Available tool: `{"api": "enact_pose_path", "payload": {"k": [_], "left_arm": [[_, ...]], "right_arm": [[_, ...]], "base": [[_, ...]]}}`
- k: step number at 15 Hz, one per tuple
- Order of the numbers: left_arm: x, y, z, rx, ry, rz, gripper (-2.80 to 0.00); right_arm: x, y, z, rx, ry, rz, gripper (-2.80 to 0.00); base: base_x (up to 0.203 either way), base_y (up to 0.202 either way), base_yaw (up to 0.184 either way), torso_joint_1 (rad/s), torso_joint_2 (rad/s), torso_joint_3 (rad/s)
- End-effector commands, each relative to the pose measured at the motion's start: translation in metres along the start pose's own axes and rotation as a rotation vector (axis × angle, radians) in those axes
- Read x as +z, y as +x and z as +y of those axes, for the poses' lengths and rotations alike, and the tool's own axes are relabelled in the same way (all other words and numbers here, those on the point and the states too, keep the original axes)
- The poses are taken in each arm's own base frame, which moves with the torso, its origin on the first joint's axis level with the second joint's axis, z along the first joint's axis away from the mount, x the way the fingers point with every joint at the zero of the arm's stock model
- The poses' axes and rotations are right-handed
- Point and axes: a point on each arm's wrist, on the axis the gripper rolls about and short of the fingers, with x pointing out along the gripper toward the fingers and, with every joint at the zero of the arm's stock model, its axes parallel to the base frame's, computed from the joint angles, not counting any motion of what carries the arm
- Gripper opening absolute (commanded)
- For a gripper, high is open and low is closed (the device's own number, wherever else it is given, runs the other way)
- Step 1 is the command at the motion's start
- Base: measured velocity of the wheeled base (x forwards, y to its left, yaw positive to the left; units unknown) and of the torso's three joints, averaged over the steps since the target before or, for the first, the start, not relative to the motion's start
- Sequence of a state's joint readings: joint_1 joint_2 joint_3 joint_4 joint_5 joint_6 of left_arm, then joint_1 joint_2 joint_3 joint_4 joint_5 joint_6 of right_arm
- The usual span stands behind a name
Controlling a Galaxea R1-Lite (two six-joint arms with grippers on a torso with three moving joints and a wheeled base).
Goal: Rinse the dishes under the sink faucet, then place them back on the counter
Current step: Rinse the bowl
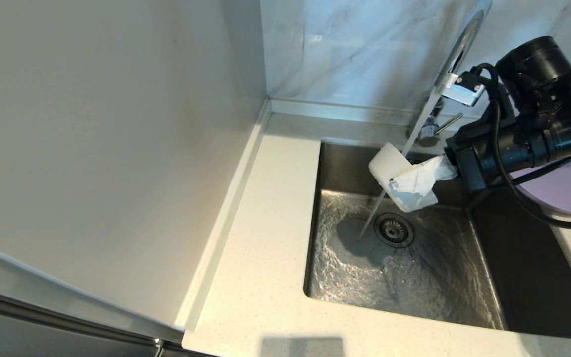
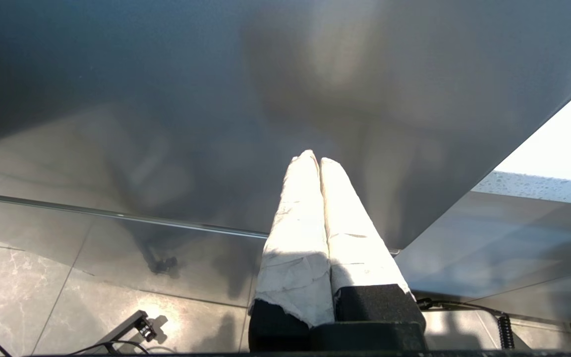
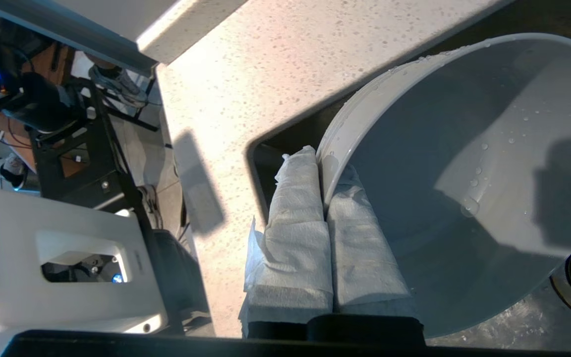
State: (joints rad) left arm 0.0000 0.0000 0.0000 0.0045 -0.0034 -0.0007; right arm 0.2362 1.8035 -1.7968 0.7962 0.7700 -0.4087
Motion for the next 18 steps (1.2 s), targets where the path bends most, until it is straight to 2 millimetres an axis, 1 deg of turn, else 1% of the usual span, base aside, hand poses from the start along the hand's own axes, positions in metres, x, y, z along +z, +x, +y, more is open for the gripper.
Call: {"api": "enact_pose_path", "payload": {"k": [1, 4, 6, 9, 11, 13, 15, 18], "left_arm": [[0.000, 0.000, 0.000, 0.000, -0.001, 0.000, -2.80], [0.000, 0.000, 0.000, 0.000, -0.001, 0.000, -2.80], [0.000, 0.000, 0.000, 0.000, -0.001, 0.000, -2.80], [0.000, 0.000, 0.000, 0.000, -0.001, 0.000, -2.80], [0.000, 0.000, 0.000, 0.000, -0.001, 0.000, -2.80], [0.000, 0.000, 0.000, 0.000, -0.001, 0.000, -2.80], [0.000, 0.000, 0.000, 0.000, -0.001, 0.000, -2.80], [0.000, 0.000, 0.000, 0.000, -0.001, 0.000, -2.80]], "right_arm": [[-0.001, 0.010, -0.013, -0.016, 0.015, 0.020, -2.80], [0.001, 0.001, -0.022, -0.062, 0.017, 0.005, -2.80], [0.001, 0.000, -0.027, -0.098, 0.021, 0.012, -2.80], [0.003, -0.004, -0.029, -0.128, 0.017, 0.010, -2.80], [0.002, -0.002, -0.032, -0.136, 0.020, 0.017, -2.80], [0.002, -0.004, -0.030, -0.140, 0.019, 0.015, -2.80], [0.002, -0.015, -0.030, -0.170, 0.023, 0.004, -2.80], [-0.004, -0.038, -0.034, -0.231, 0.052, -0.016, -2.80]], "base": [[0.000, 0.000, 0.000, 0.000, 0.00, 0.000], [0.000, 0.000, 0.000, 0.000, 0.00, 0.000], [0.000, 0.000, 0.000, 0.000, 0.00, 0.000], [0.000, 0.000, 0.000, 0.000, 0.00, 0.000], [0.000, 0.000, 0.000, 0.000, 0.00, 0.000], [0.000, 0.000, 0.000, 0.000, 0.00, 0.000], [0.000, 0.000, 0.000, 0.000, 0.00, 0.000], [0.000, 0.000, 0.000, 0.000, 0.00, 0.000]]}}
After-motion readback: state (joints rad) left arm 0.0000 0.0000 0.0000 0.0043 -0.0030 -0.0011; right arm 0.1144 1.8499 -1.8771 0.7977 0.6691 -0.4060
